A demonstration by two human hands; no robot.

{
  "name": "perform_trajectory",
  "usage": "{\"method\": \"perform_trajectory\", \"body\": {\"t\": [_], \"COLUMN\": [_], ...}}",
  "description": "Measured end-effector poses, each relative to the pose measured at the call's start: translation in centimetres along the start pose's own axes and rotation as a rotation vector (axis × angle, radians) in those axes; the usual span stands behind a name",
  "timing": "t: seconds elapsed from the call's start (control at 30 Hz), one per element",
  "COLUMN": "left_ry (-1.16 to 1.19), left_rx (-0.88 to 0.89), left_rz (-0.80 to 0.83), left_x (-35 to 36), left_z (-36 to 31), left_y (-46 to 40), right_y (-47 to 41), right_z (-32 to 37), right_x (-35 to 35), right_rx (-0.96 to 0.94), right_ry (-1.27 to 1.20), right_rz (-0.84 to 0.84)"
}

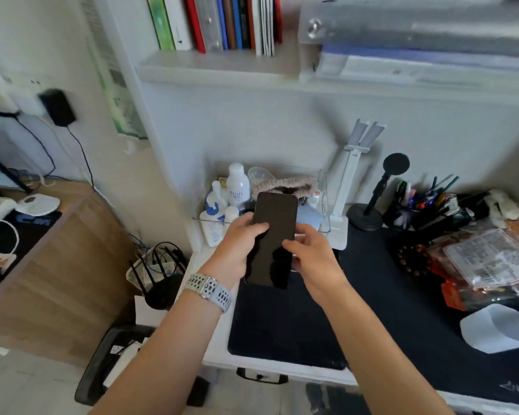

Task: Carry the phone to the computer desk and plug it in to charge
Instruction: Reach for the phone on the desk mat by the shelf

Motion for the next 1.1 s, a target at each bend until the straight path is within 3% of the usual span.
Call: {"method": "perform_trajectory", "body": {"t": [0.2, 0.47, 0.77, 1.1], "left_ry": [0.123, 0.08, 0.042, 0.08], "left_rx": [0.235, 0.337, 0.359, 0.377], "left_rz": [0.116, 0.121, 0.05, -0.147], "left_x": [2.3, 2.7, 1.4, -3.2], "left_z": [-8.0, -11.0, -11.6, -11.7], "left_y": [3.4, 5.4, 6.3, 10.0], "right_y": [4.0, 5.6, 5.0, 4.3], "right_z": [8.2, 11.2, 11.3, 10.9], "right_x": [1.5, 2.2, 3.6, 8.4], "right_rx": [-0.215, -0.294, -0.307, -0.302], "right_ry": [0.065, 0.111, 0.138, 0.115], "right_rz": [0.103, 0.109, 0.177, 0.406]}}
Point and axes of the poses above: each hand's wrist, its own y-axis away from the middle knuckle, its own x-axis out of the palm, z = x × y, the point moved 5 cm from there along -y, towards the middle knuckle, and after that the axes turned 4 degrees about z, right-handed, at the moved point
